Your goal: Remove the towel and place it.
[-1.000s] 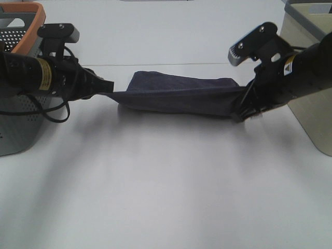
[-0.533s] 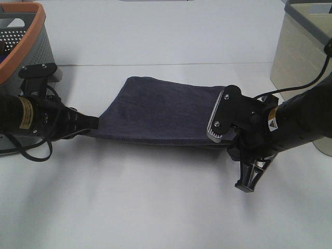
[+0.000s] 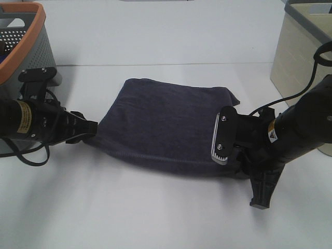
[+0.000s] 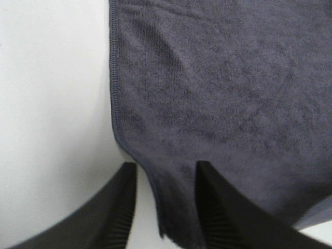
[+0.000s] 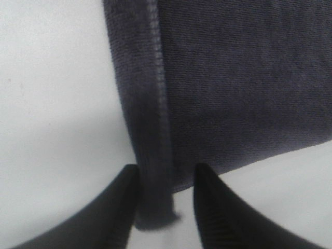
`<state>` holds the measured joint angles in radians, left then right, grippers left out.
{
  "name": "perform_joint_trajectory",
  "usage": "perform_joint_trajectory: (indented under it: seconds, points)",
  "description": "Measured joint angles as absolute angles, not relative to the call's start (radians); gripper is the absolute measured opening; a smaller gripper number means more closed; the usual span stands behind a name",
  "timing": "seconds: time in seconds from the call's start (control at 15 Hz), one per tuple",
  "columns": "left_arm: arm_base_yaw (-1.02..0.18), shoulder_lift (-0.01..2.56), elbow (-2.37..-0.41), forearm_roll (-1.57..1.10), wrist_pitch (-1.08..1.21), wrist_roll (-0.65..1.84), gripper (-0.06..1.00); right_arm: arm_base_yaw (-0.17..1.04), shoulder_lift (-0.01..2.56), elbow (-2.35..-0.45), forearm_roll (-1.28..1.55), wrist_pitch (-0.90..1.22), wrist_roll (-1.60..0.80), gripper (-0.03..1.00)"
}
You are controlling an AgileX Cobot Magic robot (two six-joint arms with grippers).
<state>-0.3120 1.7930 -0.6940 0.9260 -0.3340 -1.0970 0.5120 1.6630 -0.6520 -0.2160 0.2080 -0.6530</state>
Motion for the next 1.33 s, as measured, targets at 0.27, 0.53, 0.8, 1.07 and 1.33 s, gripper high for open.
perform_joint_trajectory:
  seconds: [0.27,0.53,0.8,1.07,1.33]
  points:
    - [-0.312,1.786,-0.693,0.926,-0.332,-1.097,0.8,0.512,1.662,-0.652,-0.217,0.251,-0.659,0.84]
    - [-0.312,1.7,-0.716,0.93,-0.331,-1.097,0.81,0.512,1.542,-0.651,-0.217,0.327,-0.65,0.87]
    - [-0.312,1.657,-0.881,0.999,-0.315,-1.137,0.81,0.512,1.381,-0.733,-0.236,0.235,-0.535,0.87]
    - [-0.312,1.657,-1.109,1.059,-0.011,-1.137,0.8,0.472,1.347,-0.885,-0.308,0.158,-0.276,0.86]
    - [-0.31,1.657,-1.327,0.951,0.471,-0.834,0.8,0.315,1.347,-1.05,-0.319,0.157,0.059,0.85]
